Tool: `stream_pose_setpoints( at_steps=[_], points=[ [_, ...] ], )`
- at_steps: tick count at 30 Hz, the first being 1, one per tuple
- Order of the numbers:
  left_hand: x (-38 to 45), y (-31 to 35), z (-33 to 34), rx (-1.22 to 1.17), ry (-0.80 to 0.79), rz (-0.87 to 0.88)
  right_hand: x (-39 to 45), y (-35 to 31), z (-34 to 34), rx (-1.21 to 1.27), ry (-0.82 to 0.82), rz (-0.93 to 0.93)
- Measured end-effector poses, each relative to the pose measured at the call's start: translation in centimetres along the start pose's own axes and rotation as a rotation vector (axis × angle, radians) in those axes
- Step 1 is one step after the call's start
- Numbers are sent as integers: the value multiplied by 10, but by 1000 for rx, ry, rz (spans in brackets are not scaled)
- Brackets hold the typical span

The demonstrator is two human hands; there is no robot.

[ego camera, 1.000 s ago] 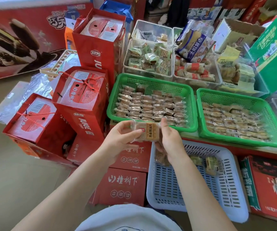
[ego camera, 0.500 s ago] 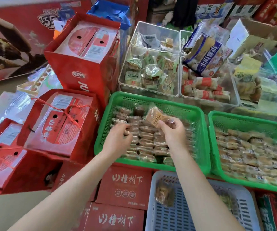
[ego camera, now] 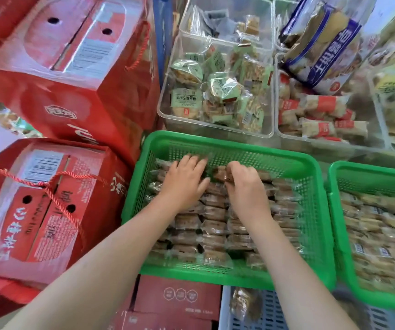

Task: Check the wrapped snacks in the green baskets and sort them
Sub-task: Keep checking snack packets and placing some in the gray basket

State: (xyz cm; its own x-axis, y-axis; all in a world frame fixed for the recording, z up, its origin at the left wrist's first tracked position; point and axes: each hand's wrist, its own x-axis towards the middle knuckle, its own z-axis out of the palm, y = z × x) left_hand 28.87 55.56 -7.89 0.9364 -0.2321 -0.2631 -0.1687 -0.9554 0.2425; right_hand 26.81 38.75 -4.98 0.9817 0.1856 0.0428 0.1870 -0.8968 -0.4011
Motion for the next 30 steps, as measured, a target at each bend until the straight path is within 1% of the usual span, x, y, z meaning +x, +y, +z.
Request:
stream_pose_setpoints(
  at_steps=[4, 8, 10, 12, 17, 19, 21, 23, 25, 27, 30],
  points=[
    [-14, -9, 4, 29, 27, -9, 14, -6, 14, -60, -39, -71],
    [-11, -13, 5, -63, -5, 22, 19, -11, 21, -95, -35, -66],
    [-7, -14, 4, -64, -2, 58, 19, -11, 22, -110, -53, -59],
    [-5, -14, 1, -47, -4, 66, 18, -9, 24, -114, -63, -58],
    [-14, -12, 2, 100, 22, 73, 17, -8, 32, -25, -85, -56],
    [-20, -11, 7, 125, 0, 69, 13, -8, 33, -81, -90, -71],
    [-22, -12, 12, 134, -42, 72, 9, -10, 30, -221, -74, -72],
    [-21, -12, 13, 133, -67, 70, 6, -16, 25, -343, -140, -33],
    [-22, -10, 9, 121, -71, 67, 4, -18, 19, -374, -216, -4],
    [-30, -9, 2, 101, -44, 65, -4, -17, 13, -335, -235, 16],
    [-66, -8, -5, 35, 5, 61, -34, -27, 3, -108, -111, 67]
  ],
)
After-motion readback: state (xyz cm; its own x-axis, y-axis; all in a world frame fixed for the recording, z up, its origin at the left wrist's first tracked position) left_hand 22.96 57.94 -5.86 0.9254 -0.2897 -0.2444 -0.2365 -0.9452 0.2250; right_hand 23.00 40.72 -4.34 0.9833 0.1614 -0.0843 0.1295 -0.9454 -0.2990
